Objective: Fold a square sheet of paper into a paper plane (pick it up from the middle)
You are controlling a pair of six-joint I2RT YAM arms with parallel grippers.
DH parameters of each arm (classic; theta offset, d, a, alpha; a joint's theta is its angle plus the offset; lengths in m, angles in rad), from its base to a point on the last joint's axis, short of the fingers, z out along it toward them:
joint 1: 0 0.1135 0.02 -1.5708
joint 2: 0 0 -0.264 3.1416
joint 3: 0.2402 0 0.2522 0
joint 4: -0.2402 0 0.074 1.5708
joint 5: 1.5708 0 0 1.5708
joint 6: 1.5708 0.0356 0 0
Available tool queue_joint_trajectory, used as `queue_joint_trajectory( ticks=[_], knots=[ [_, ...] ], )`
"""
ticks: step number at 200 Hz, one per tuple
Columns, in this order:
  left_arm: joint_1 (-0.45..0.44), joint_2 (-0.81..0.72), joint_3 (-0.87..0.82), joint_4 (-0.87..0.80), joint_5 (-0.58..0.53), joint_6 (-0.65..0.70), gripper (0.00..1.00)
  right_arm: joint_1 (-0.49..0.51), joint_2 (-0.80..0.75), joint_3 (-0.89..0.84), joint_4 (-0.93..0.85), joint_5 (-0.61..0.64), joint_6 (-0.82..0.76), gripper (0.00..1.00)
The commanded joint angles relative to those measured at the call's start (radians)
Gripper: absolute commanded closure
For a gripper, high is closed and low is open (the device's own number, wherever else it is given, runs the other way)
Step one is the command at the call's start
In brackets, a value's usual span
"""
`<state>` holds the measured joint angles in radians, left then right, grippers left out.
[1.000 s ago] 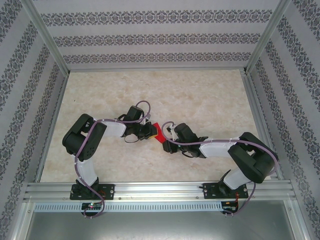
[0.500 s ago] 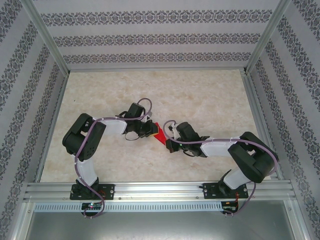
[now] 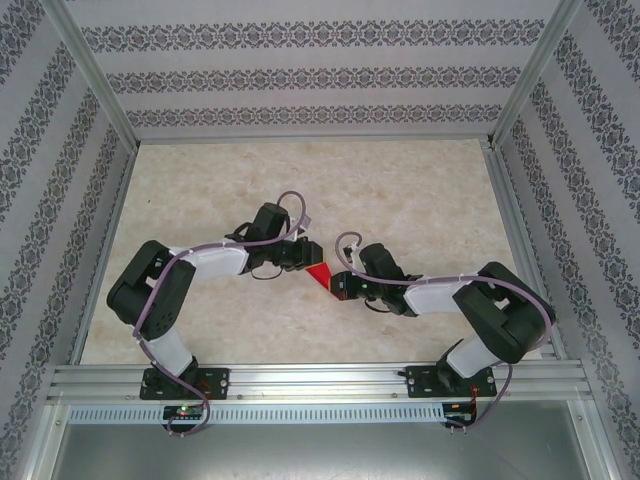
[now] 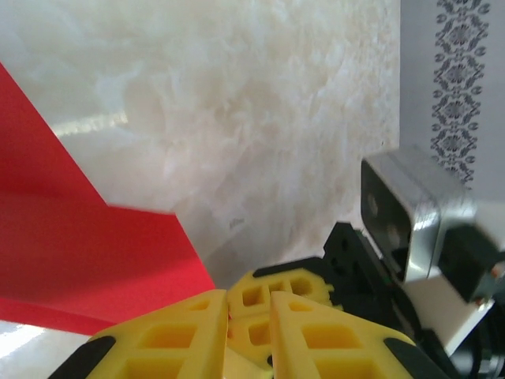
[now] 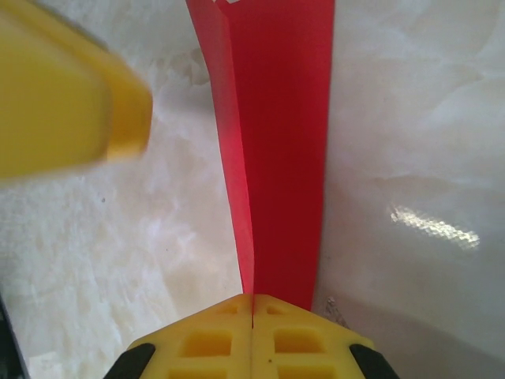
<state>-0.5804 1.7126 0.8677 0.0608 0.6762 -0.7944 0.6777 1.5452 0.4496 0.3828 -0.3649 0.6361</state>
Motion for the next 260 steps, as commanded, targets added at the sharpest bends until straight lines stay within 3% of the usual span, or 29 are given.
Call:
queue_joint_trajectory(
  ticks=[1, 190, 260],
  knots=[
    [-0.023, 0.005, -0.035, 0.074, 0.008, -0.015, 0.79, -0.014, 0.038, -0.009, 0.062, -0.028, 0.072, 1.0],
    [-0.024, 0.116, -0.04, 0.062, -0.053, -0.026, 0.85, -0.027, 0.145, 0.013, 0.028, -0.069, 0.106, 0.97],
    [-0.024, 0.127, -0.032, -0.004, -0.111, -0.029, 0.87, -0.027, 0.137, 0.022, -0.005, -0.078, 0.088, 0.88]
  ],
)
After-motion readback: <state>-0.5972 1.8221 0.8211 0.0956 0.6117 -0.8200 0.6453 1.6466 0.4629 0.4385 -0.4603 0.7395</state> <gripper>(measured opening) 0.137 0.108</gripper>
